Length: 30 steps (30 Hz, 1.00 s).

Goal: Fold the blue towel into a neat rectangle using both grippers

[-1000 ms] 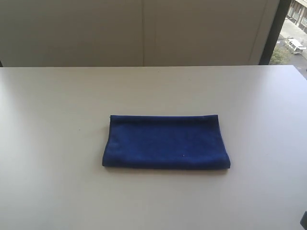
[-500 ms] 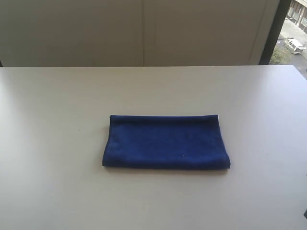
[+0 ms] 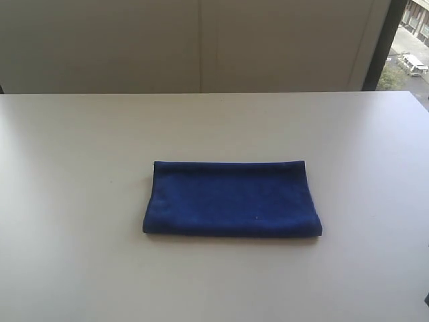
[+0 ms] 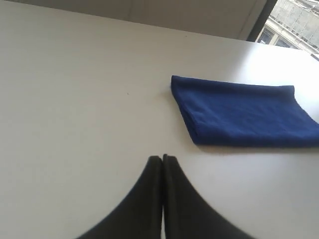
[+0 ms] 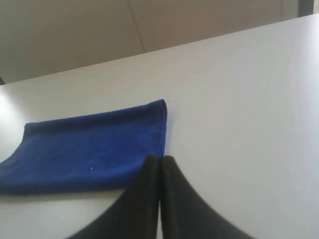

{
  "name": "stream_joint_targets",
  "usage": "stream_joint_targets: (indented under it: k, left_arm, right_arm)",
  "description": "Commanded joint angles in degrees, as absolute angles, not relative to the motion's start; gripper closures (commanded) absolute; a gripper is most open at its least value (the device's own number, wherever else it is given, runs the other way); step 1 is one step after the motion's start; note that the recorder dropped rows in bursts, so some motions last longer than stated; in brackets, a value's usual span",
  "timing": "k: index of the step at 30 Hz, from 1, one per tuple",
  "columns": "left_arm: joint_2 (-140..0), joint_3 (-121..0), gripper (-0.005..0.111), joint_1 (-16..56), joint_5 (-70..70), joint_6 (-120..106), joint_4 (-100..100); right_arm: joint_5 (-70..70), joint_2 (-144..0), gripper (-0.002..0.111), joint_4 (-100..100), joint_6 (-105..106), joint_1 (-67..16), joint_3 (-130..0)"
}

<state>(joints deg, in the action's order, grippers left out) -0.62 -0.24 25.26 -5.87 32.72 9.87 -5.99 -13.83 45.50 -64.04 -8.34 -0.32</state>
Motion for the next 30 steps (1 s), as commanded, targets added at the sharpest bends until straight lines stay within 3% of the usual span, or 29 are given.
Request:
stream_joint_targets:
  k: [1, 6, 16, 19, 25, 30]
  left_arm:
    - [0.0, 0.0, 0.107, 18.3, -5.6, 33.8, 7.9]
    - [0.0, 0.0, 0.107, 6.9, -7.3, 37.7, 4.3]
    - [0.0, 0.0, 0.107, 5.8, -2.6, 42.7, 1.5]
    - [0.0, 0.0, 0.107, 5.8, -1.9, 34.3, 1.4]
    - [0.0, 0.0, 0.107, 5.9, -13.1, -6.1, -15.2]
    - [0.0, 0.0, 0.107, 5.9, -13.8, -9.0, -15.0]
  right_arm:
    - [-6.2, -13.6, 0.108, 45.7, -64.4, -8.0, 0.0]
    - [-6.1, -13.6, 0.108, 45.7, -64.4, -8.0, 0.0]
    - [-6.2, -13.6, 0.108, 45.7, -64.4, -8.0, 0.0]
    - [-6.2, -13.6, 0.108, 45.7, -64.4, -8.0, 0.0]
    - [-6.2, -13.6, 0.108, 45.7, -64.4, -8.0, 0.0]
    - [-6.2, -13.6, 0.108, 45.7, -64.4, -8.0, 0.0]
